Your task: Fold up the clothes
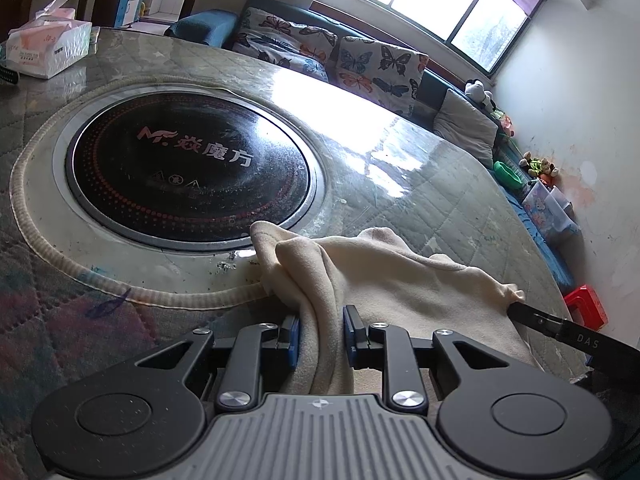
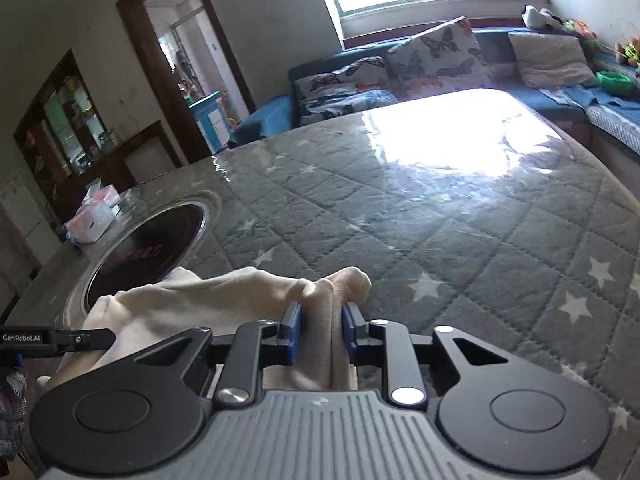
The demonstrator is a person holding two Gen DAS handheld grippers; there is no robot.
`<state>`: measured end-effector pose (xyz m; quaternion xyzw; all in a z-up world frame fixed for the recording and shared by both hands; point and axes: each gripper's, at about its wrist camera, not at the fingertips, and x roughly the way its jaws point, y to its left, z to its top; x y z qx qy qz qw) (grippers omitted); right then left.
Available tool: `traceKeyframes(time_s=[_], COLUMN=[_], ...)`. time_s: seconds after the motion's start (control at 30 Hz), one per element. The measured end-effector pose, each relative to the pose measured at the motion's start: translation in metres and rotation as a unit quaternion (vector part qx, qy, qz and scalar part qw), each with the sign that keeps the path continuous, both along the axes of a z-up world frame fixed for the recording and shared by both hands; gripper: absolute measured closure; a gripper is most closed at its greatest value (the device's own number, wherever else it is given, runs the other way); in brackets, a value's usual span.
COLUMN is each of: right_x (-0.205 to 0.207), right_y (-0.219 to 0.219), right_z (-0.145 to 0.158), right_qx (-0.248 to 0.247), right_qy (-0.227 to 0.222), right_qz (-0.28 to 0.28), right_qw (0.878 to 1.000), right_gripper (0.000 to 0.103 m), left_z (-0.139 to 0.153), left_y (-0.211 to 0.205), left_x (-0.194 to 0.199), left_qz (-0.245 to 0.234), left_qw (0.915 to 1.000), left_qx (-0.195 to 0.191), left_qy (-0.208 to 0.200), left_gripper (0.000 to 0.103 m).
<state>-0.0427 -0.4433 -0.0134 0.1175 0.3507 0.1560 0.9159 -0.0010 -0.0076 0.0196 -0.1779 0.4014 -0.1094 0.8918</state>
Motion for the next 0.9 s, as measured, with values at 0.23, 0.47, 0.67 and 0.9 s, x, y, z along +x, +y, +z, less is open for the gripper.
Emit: traceKeyframes(time_s=[0.23, 0.47, 0.67, 0.9], right_x=[0.001, -0.008, -0.040, -0.079], right_y=[0.002, 0.005, -0.009, -0.044], right_z=[-0.006, 0.002, 0.023, 0.017], right_qx=[0.001, 0.018, 0.011, 0.004], right_qy=[-0.002, -0.015, -0.044, -0.019], right_qz=[-0.003, 0.005, -0.015, -0.065], right_qw=[1.000, 1.000, 0.999, 0.998], right_gripper=[0.069, 0.092, 0.093, 0.092], left_z=[0.000, 0.004, 0.010, 0.004], left_y=[-0.002, -0.006, -0.022, -0.053], left_x=[-0.001, -0.003, -0.011, -0.019], left_qz=[-0.003, -0.010, -0.050, -0.099], left_qw=[1.0000, 0.9996, 0.9987, 0.9951], left_qx=[0.005, 0.024, 0.009, 0.008], left_qy=[-0.004, -0.008, -0.003, 0.006], left_gripper=[0.078, 0.082, 0.086, 0.086])
